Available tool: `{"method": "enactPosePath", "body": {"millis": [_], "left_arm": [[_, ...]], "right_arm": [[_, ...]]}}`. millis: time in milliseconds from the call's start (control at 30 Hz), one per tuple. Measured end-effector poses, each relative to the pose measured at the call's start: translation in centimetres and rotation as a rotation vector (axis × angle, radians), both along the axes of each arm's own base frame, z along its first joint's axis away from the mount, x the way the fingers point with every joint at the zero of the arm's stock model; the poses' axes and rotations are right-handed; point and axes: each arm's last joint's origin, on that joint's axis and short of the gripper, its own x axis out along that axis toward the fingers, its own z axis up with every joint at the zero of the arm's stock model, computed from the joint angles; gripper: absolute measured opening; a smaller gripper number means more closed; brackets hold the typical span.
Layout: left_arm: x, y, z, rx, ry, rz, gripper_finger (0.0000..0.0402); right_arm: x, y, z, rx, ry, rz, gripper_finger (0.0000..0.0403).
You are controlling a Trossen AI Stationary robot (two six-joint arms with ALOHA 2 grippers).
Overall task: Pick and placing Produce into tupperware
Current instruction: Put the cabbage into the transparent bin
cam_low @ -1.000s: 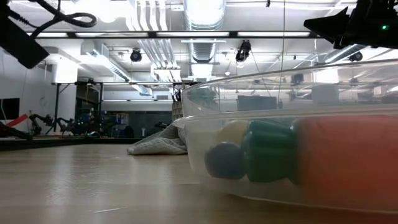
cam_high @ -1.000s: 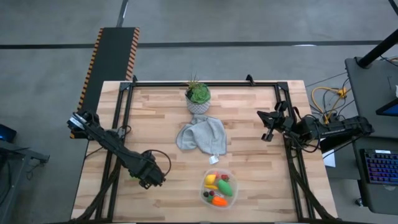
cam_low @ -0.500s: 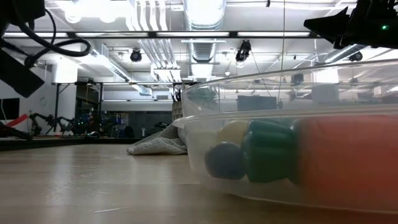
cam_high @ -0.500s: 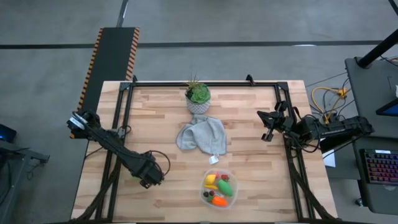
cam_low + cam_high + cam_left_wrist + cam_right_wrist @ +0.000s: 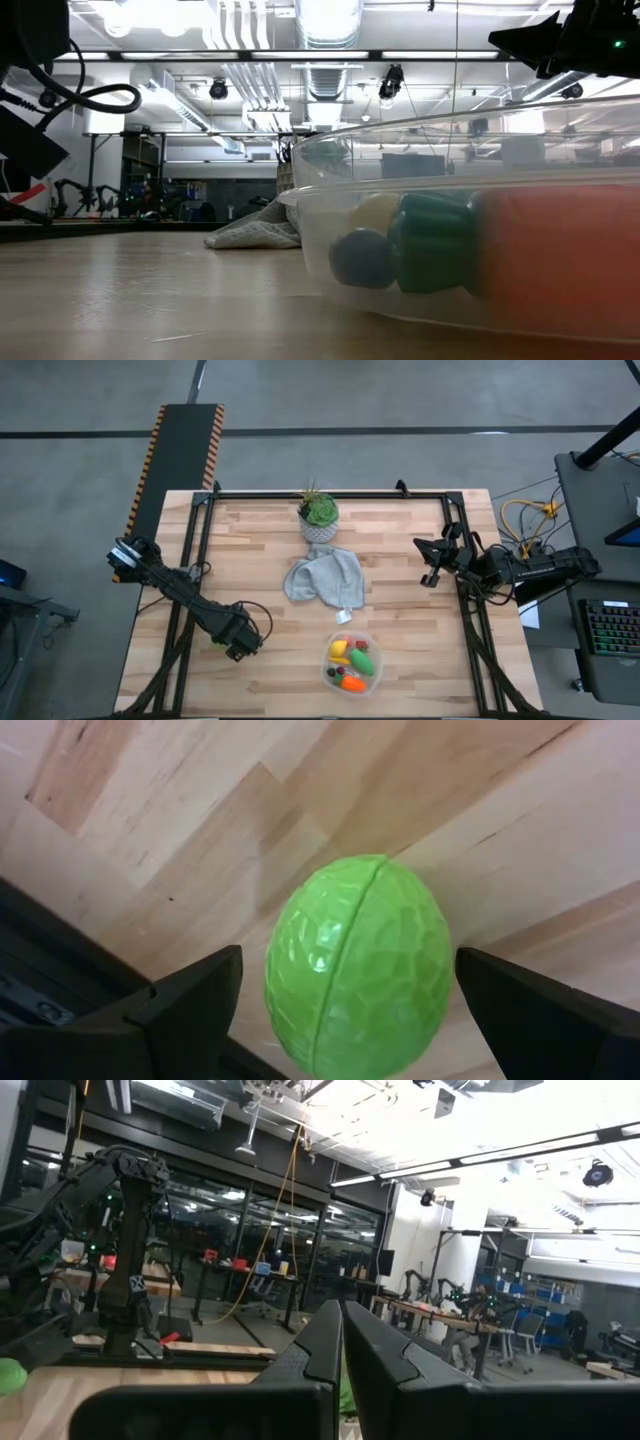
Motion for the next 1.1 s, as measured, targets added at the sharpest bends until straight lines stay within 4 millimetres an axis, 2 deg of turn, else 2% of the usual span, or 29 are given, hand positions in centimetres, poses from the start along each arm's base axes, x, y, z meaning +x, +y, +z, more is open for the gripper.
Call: {"method": "enactPosePath", "body": {"millis": [267,800,1100], "left_arm": [[0.05,0.04,-0.05,0.010,-0.013,-0.002,0.0344],[0.16,0.06,-0.04,0.025,-0.028,-0.003,0.0200],[0.62,0.02,0.33,0.087,-0.084,-0.021,0.0199]], "right_arm": [[0.00,0.00,0.00,0.000,0.000,0.000,0.0009],[0.00,0.00,0.00,0.000,0.000,0.000,0.0009],[0.00,0.00,0.00,0.000,0.000,0.000,0.0009]]}}
